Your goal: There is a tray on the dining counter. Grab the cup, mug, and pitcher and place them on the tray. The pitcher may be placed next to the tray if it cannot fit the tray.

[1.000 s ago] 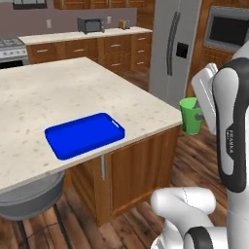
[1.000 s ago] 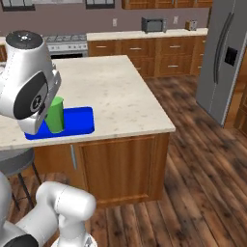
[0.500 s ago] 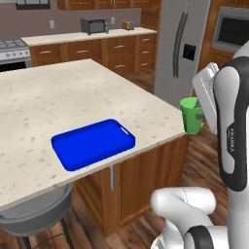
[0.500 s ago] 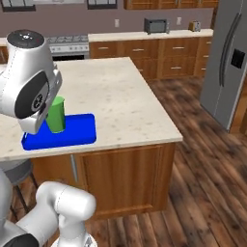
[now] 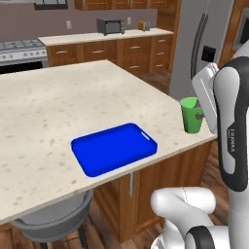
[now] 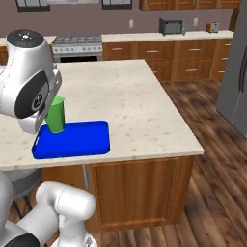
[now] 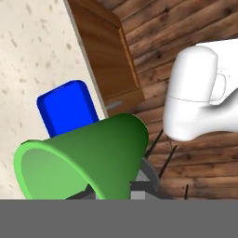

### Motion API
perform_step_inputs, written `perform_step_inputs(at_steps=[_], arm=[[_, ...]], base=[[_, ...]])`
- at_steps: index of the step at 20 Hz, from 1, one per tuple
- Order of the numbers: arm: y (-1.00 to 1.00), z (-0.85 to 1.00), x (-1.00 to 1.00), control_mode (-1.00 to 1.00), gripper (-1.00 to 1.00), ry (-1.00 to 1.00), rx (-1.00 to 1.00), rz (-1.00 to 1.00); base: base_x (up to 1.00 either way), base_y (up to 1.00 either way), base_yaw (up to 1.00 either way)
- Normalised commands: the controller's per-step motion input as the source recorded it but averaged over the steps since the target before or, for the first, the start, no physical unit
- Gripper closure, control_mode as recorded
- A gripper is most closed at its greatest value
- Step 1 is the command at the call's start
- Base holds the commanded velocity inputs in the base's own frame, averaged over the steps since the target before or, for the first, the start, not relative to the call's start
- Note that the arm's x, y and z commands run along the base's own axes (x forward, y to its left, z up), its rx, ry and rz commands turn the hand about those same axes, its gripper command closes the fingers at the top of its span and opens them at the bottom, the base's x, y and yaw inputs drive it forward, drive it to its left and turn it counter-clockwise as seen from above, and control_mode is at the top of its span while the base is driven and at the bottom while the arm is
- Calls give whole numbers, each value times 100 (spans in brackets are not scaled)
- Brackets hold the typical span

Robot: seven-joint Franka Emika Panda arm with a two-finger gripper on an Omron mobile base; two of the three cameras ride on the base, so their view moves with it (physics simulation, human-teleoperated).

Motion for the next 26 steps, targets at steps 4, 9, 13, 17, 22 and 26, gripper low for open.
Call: perform_step_inputs(at_steps=[4,9,13,17,22,26], arm=[[0,0,0,100,100,0,0,0],[0,0,0,100,100,0,0,0],[0,0,0,100,100,0,0,0],[0,0,0,100,100,0,0,0],[0,0,0,100,100,0,0,0],[0,0,0,100,100,0,0,0]], base=[[37,13,20],[44,0,30],[59,-15,33],[56,-25,36],[39,-12,28],[23,0,9]])
